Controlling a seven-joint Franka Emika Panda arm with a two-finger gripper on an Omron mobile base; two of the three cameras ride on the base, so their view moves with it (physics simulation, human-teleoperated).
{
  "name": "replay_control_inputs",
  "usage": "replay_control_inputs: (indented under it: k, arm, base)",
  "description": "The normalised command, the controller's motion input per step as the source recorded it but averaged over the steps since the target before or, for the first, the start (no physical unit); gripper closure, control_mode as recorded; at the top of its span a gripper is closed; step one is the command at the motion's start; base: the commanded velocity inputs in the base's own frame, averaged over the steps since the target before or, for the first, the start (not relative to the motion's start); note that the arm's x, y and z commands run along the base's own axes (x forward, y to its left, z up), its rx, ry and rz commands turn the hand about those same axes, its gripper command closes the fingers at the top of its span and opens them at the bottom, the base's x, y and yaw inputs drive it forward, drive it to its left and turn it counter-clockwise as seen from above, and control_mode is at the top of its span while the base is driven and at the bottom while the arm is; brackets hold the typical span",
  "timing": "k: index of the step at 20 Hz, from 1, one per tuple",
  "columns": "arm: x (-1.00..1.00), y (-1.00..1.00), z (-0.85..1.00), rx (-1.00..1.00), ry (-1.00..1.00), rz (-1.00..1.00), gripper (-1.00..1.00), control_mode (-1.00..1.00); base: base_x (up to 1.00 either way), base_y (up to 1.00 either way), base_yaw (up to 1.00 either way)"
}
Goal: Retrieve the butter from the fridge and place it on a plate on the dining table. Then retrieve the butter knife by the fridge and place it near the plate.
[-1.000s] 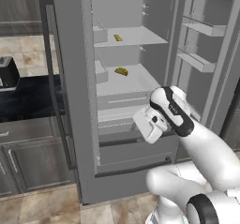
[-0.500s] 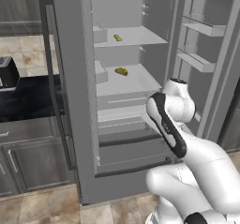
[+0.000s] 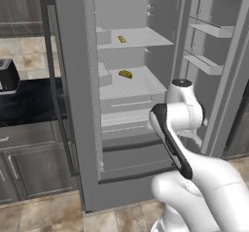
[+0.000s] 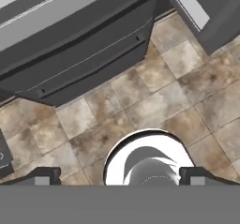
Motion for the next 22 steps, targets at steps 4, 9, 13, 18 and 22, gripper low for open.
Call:
replay_control_inputs:
  k: [4, 9, 13, 18, 22]
  arm:
    - [-0.23, 0.01, 0.01, -0.08, 0.06, 0.35, -1.00, -1.00]
    - [-0.02, 0.07, -0.09, 0.00, 0.03, 0.03, -1.00, -1.00]
    - [-0.13, 0.06, 0.00, 0.00, -0.03, 0.04, -1.00, -1.00]
    - [-0.50, 0.04, 0.00, -0.03, -0.21, 0.08, -1.00, -1.00]
    - [-0.46, -0.06, 0.33, 0.00, -0.25, 0.04, -1.00, -1.00]
  base:
    - [0.00, 0.00, 0.00]
    - [0.00, 0.00, 0.00]
    - [0.00, 0.00, 0.00]
    - [0.00, 0.00, 0.00]
    - [0.00, 0.00, 0.00]
